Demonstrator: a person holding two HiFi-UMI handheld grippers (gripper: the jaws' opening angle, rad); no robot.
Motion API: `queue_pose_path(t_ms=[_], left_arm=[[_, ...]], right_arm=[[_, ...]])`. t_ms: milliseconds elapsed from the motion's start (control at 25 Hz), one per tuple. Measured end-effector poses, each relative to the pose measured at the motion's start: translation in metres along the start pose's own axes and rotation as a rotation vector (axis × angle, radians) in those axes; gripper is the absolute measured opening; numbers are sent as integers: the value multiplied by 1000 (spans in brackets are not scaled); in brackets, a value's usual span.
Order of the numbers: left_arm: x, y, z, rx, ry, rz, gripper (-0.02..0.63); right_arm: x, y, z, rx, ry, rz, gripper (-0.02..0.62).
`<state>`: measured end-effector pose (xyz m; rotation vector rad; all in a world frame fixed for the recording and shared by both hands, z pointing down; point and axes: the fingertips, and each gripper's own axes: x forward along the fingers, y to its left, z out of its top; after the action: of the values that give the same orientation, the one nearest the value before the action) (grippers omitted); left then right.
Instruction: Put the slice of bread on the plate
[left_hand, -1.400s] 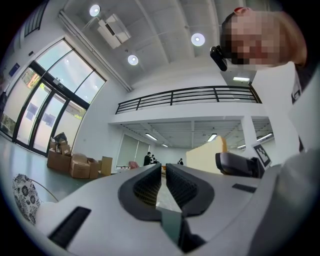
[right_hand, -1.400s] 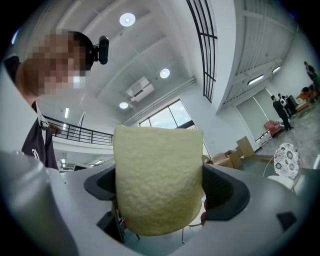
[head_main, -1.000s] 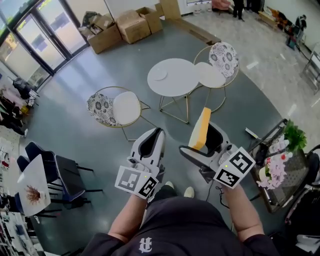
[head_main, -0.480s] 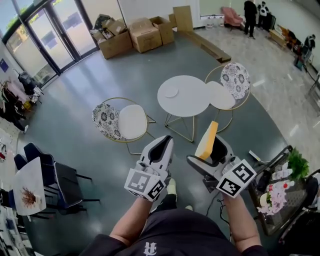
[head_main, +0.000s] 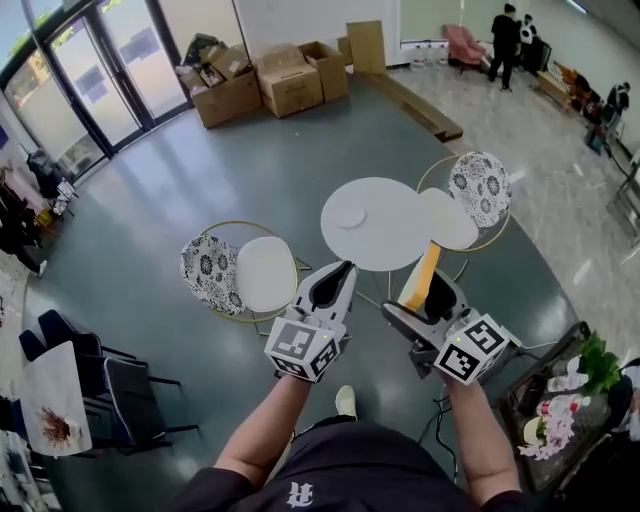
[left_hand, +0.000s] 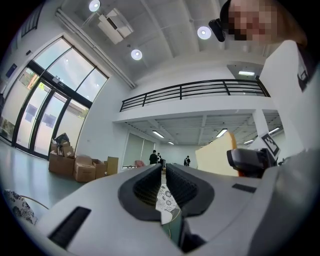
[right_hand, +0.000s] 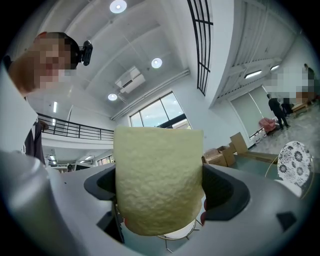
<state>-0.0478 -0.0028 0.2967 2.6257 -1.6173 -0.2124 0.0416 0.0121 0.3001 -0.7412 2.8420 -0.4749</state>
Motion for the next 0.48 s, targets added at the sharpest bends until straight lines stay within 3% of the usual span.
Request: queue_pose_path(t_ms=[240, 480], left_arm=[[36, 59, -10, -16, 15, 8, 35], [70, 90, -24, -25, 28, 29, 34]], right_arm=[[56, -40, -7, 11, 12, -36, 499], [90, -82, -10, 29, 28, -45, 499]])
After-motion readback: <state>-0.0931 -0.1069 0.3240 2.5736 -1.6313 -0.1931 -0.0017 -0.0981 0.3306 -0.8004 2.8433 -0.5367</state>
